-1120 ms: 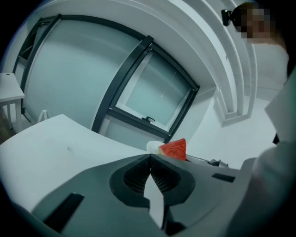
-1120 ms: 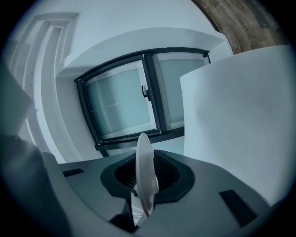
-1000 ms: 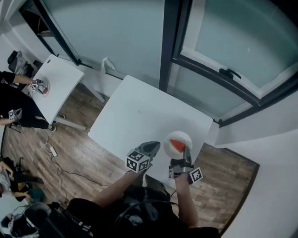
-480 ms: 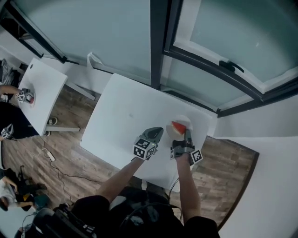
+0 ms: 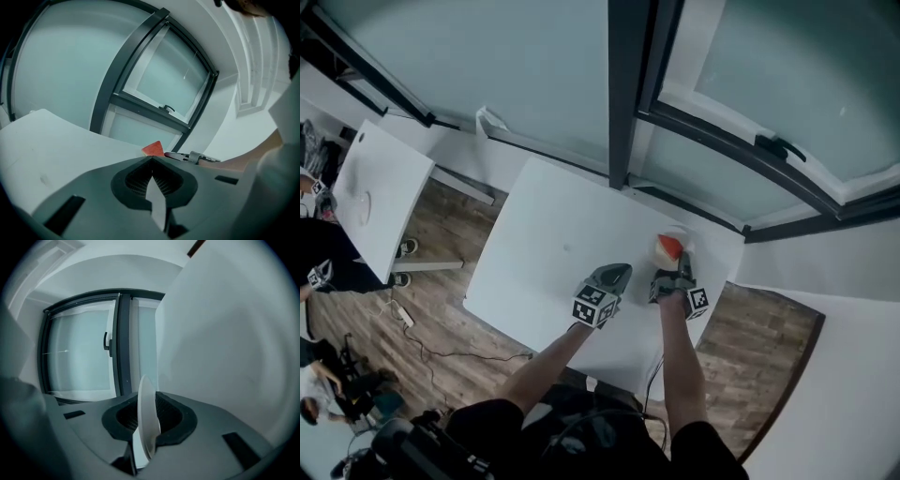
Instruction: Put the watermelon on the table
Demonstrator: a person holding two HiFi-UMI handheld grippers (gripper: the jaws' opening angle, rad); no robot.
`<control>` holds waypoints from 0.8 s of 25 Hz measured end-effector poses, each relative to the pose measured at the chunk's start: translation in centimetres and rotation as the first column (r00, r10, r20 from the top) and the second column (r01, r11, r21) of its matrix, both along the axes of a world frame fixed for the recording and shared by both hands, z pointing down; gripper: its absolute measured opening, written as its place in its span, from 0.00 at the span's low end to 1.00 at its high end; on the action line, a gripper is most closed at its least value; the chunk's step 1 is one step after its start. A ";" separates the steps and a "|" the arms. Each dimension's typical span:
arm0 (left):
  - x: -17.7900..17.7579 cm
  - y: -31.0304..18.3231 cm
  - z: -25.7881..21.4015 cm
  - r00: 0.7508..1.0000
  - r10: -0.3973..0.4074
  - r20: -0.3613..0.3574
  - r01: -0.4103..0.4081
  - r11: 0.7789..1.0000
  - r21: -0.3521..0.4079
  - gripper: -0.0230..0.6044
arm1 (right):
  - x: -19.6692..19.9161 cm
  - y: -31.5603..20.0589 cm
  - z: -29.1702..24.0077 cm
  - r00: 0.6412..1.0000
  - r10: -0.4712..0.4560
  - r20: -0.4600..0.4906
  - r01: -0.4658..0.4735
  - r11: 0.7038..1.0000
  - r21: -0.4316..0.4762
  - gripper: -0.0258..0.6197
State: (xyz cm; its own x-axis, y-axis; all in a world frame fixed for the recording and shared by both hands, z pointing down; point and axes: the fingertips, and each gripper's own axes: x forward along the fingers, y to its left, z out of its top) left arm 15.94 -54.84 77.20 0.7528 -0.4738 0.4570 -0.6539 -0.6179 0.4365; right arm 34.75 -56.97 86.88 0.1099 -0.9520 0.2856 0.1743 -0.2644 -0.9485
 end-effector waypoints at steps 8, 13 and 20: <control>-0.8 -0.2 -0.5 1.000 0.005 -0.016 -0.005 1.000 -0.020 0.04 | 0.2 -1.8 1.9 0.981 -0.136 -0.140 0.096 0.961 -0.259 0.16; -0.3 0.4 -1.0 0.999 0.032 -0.023 -0.032 0.999 -0.023 0.04 | 1.5 -1.5 1.4 0.801 -0.454 -0.389 0.184 0.806 -0.563 0.29; 0.0 1.7 -2.5 0.997 0.076 -0.029 -0.076 0.997 -0.014 0.04 | 3.1 1.5 0.2 0.583 -0.622 -0.523 0.150 0.715 -0.683 0.37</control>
